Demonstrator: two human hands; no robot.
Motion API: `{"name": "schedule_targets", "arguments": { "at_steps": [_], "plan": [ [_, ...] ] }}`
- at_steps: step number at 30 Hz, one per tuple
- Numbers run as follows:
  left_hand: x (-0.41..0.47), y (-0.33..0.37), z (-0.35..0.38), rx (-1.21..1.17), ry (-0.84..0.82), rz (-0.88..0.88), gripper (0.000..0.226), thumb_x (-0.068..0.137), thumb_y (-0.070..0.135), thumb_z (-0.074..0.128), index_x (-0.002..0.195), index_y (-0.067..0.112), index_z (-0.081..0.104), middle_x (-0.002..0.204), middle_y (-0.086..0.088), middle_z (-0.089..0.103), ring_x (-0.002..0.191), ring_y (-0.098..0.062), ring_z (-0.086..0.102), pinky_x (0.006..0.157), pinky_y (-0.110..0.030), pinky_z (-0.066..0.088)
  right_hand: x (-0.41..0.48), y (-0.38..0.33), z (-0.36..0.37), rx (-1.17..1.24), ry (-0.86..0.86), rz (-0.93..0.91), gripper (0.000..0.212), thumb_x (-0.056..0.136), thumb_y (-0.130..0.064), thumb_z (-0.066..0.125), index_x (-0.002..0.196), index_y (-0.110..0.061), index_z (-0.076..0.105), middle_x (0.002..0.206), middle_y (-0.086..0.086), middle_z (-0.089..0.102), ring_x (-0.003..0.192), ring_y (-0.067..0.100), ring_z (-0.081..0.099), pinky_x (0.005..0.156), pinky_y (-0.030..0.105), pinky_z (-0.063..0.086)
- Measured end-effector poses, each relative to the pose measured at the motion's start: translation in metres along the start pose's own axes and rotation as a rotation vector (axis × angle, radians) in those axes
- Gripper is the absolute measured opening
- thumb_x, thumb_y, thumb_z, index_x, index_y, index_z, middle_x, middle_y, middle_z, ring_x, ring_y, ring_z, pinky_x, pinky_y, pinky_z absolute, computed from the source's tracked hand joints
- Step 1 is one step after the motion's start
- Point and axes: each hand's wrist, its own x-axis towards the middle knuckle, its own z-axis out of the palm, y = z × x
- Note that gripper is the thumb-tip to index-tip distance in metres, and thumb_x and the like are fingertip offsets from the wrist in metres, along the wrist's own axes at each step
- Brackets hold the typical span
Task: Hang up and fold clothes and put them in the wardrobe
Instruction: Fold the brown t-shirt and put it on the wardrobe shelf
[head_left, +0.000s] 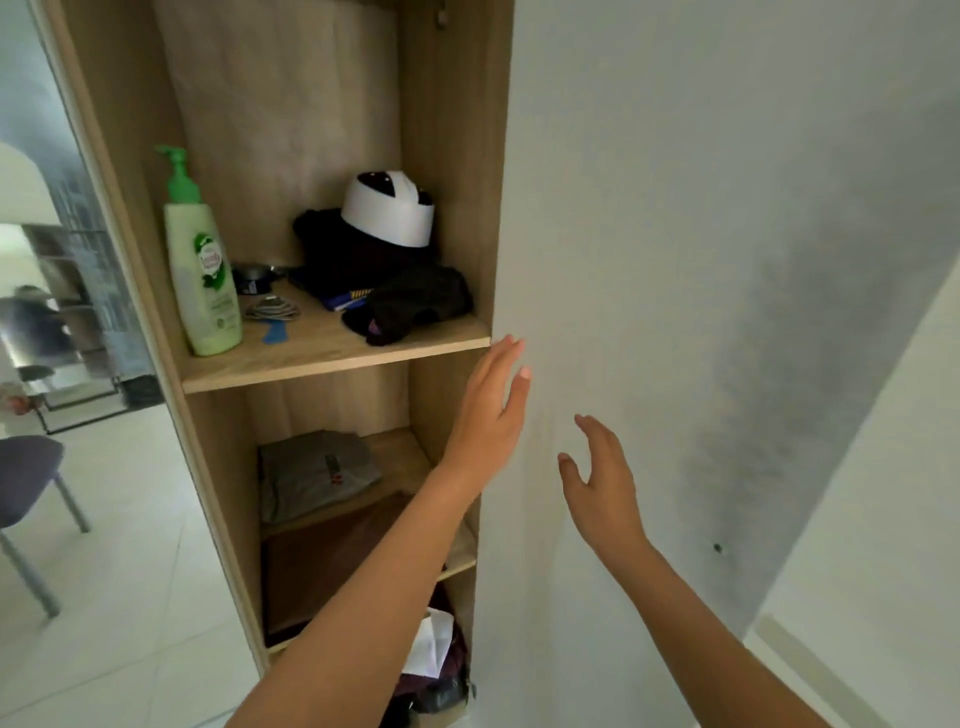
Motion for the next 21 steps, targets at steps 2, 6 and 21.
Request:
{"name": "schedule_targets", "arguments": {
  "at_steps": [2, 6, 21],
  "plan": [
    [0.007, 0.05, 0.021, -0.053, 0.006, 0.111, 0.042, 0.102, 0.027, 0.034, 0.143, 0.018, 0.036, 0.151, 0.003, 0.032, 0.141, -0.008, 0.023, 0.118, -0.035, 0.019, -0.015, -0.007, -0.047, 0.055, 0.114, -0.058, 0.044, 0.094, -0.009, 0.05, 0.137, -0.012, 0.042, 0.14, 0.001, 0.044, 0.129, 0.013, 0.041, 0.11, 0.024, 0.028],
    [0.025, 0.138, 0.055, -0.145, 0.041, 0.308, 0.042, 0.101, 0.03, 0.035, 0.141, 0.018, 0.04, 0.15, 0.002, 0.036, 0.14, -0.009, 0.027, 0.117, -0.037, 0.024, -0.032, -0.025, -0.124, 0.176, 0.326, -0.151, 0.031, 0.093, -0.005, 0.049, 0.121, -0.016, 0.052, 0.12, -0.006, 0.054, 0.109, -0.005, 0.05, 0.094, 0.015, 0.04],
    [0.055, 0.257, 0.155, 0.448, 0.108, 0.748, 0.074, 0.087, -0.001, 0.047, 0.149, 0.002, 0.006, 0.158, -0.013, -0.001, 0.146, -0.027, 0.0, 0.118, -0.039, 0.018, -0.022, -0.008, -0.222, 0.425, 0.353, 0.005, 0.031, 0.094, -0.005, 0.048, 0.117, -0.023, 0.06, 0.111, -0.009, 0.066, 0.102, 0.004, 0.061, 0.089, 0.022, 0.049]
  ]
}}
